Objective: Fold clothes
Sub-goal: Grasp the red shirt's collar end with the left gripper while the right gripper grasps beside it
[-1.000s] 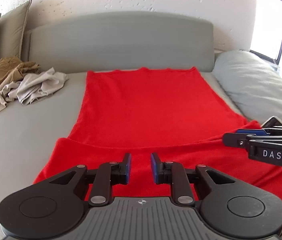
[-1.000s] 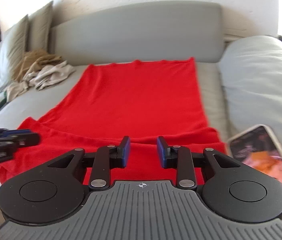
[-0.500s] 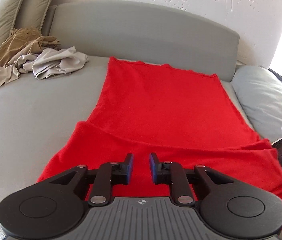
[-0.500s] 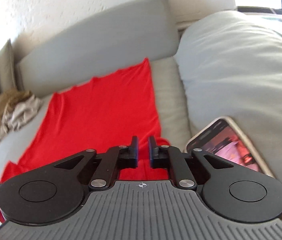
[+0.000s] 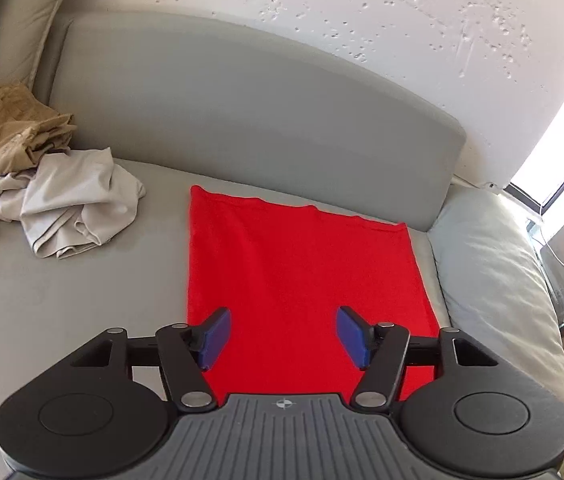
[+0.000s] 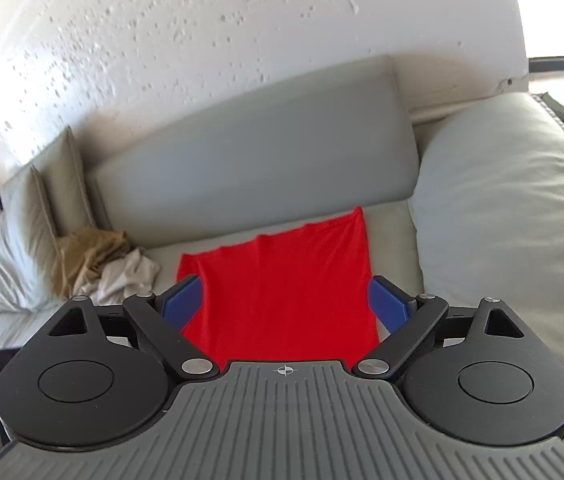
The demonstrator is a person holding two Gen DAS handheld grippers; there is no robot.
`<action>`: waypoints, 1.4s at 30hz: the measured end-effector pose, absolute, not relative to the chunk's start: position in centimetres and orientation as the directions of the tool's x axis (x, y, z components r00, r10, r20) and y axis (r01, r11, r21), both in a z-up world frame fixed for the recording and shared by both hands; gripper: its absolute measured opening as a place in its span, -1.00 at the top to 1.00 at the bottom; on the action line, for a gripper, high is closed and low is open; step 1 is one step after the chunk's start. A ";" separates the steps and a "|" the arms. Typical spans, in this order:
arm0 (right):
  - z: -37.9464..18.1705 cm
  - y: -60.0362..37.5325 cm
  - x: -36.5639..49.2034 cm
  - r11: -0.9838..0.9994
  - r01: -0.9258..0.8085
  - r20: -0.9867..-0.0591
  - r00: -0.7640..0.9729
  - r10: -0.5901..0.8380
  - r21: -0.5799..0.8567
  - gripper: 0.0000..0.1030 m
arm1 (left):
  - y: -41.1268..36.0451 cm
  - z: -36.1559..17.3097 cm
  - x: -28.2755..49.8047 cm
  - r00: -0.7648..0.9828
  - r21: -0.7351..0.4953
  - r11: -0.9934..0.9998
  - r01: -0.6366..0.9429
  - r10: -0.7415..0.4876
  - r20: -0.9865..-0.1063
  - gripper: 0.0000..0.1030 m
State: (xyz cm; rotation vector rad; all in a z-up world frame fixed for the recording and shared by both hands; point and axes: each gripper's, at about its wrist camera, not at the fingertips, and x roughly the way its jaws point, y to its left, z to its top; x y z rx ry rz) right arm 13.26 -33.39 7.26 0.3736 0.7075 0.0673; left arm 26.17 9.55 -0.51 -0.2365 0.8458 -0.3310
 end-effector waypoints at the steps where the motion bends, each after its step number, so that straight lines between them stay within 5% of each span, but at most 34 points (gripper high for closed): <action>1: 6.5 -33.3 15.3 0.935 0.072 -0.656 0.731 0.188 0.348 -0.74 | 9.9 -1.7 27.7 0.612 -0.357 0.917 0.178 -0.388 -0.689 0.03; 3: 3.8 -33.8 19.1 0.928 0.078 -0.691 0.691 0.213 0.364 -0.66 | 10.7 -3.9 30.7 0.603 -0.404 0.902 0.151 -0.408 -0.686 0.26; 8: -5.5 -37.6 27.4 0.821 0.165 -0.697 0.633 0.337 0.546 -0.32 | 12.6 -9.6 38.3 0.581 -0.515 0.854 0.079 -0.459 -0.672 0.10; 12: -11.6 -41.1 31.6 0.692 0.246 -0.644 0.652 0.400 0.679 -0.31 | 14.1 -14.2 44.4 0.567 -0.595 0.803 0.019 -0.499 -0.656 -0.03; 17: -16.4 -44.4 35.4 0.572 0.269 -0.564 0.704 0.432 0.774 -0.31 | 14.5 -17.2 49.6 0.530 -0.725 0.684 0.082 -0.646 -0.549 0.06; 22: -17.4 -45.0 39.3 0.555 0.174 -0.494 0.710 0.502 0.814 -0.36 | 12.6 -18.2 52.9 0.483 -0.758 0.638 0.135 -0.711 -0.511 0.19; 25: -16.8 -44.1 41.2 0.632 0.117 -0.519 0.693 0.500 0.766 -0.18 | 11.6 -18.2 54.1 0.480 -0.759 0.632 0.156 -0.720 -0.501 0.19; 28: -16.1 -43.1 42.2 0.722 0.094 -0.570 0.687 0.452 0.686 0.24 | 11.3 -18.0 54.1 0.486 -0.746 0.645 0.169 -0.713 -0.506 0.34; 30: -15.9 -42.6 42.3 0.760 0.108 -0.602 0.684 0.411 0.641 0.88 | 11.3 -17.6 53.9 0.495 -0.733 0.656 0.179 -0.704 -0.510 0.60; 33: -14.7 -41.4 41.1 0.790 0.102 -0.598 0.714 0.365 0.604 0.89 | 11.4 -15.8 52.7 0.542 -0.697 0.682 0.221 -0.680 -0.494 0.94; 42: -6.3 -38.7 36.2 0.826 0.180 -0.622 0.745 0.240 0.535 0.90 | 11.4 -6.5 46.0 0.636 -0.655 0.694 0.298 -0.657 -0.406 0.99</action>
